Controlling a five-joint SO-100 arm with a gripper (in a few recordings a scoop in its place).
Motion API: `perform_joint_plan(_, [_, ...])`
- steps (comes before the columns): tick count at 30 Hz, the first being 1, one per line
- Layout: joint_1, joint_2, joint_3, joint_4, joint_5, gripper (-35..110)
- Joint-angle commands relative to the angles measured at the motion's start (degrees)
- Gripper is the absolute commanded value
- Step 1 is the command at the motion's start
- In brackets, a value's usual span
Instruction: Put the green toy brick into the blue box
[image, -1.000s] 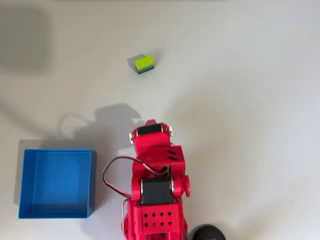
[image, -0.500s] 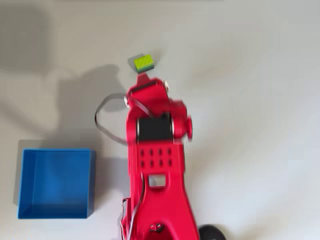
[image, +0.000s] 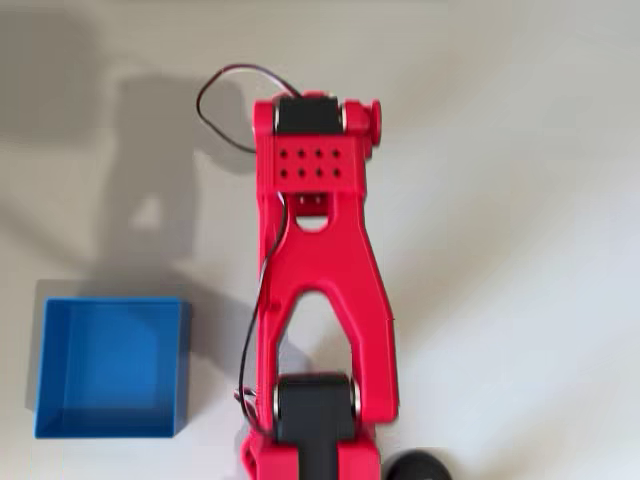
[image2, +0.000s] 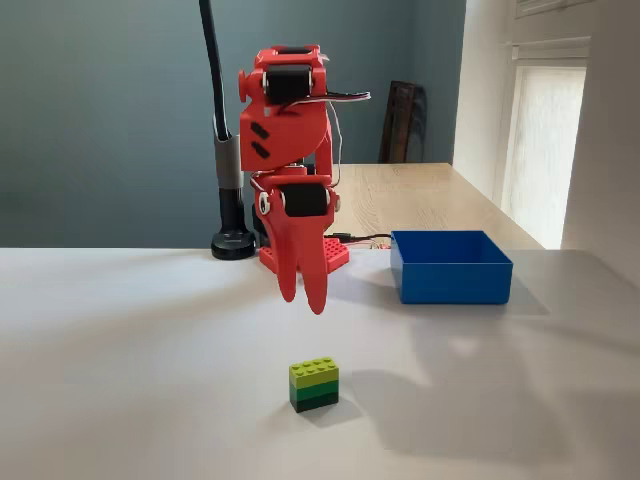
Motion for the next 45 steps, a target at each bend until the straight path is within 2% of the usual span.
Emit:
perform_joint_plan(1, [1.3,-3.7,-8.9,1.0,-0.6,33])
perform_joint_plan(10, [1.5,-14.9,-19.7,4.7,0.4,31])
perform_joint_plan(29, [0.4,-33.8,-35.7,4.7,-0.7,26])
perform_joint_plan(45, [-3.1,-35.5,-36.1,5.5,1.1,19])
